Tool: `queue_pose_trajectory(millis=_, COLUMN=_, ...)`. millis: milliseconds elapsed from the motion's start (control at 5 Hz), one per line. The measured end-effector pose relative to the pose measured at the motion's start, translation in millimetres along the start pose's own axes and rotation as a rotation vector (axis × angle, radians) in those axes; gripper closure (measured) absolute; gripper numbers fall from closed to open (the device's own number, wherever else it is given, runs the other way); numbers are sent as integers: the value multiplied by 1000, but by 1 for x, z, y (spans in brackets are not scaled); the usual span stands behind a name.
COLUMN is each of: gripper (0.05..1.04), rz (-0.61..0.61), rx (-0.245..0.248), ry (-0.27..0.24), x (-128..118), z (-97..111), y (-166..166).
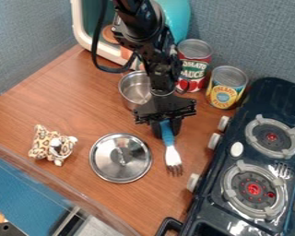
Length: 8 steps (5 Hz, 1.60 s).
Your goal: Move the blue fork to the front of microwave
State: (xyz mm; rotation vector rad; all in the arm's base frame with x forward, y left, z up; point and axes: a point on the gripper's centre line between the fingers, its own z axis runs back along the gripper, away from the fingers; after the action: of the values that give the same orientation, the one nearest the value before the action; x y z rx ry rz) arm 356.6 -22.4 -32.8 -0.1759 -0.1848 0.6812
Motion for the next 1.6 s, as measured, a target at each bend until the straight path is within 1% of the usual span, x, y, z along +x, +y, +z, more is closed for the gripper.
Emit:
queue_pose_trajectory(millis=200, gripper=709, rz=-63, rx=26, ry=12, x=-15, z=1, y=-10)
queue_pose_trajectory(millis=400, gripper=709, rz=-84, rx=14, ry=12, x=-22, z=4, y=-17)
queue_pose_trajectory(millis=600, gripper=709, rz=-132, rx=-55, ry=-14, x=-24, z=32, y=-25)
queue_pose_trajectory(millis=800, gripper=709, rz=-131, rx=-110, ry=-38, x=-18, z=68, y=-25)
queue_pose_trajectory(millis=1000, gripper=709, rz=-26, rx=-150, ry=-89, x=8, z=109, y=-4)
queue_pose_trajectory(millis=1200, gripper=709, rz=136, rx=-153, ry=-133, x=34, z=131, y=38)
queue_pose_trajectory(millis=1400, gripper=710, rz=320, rx=-150, ry=-165, x=59, z=137, y=78)
queue_pose_trajectory(millis=1600, gripper=710, rz=484, rx=-129, ry=-176, x=89, z=126, y=118)
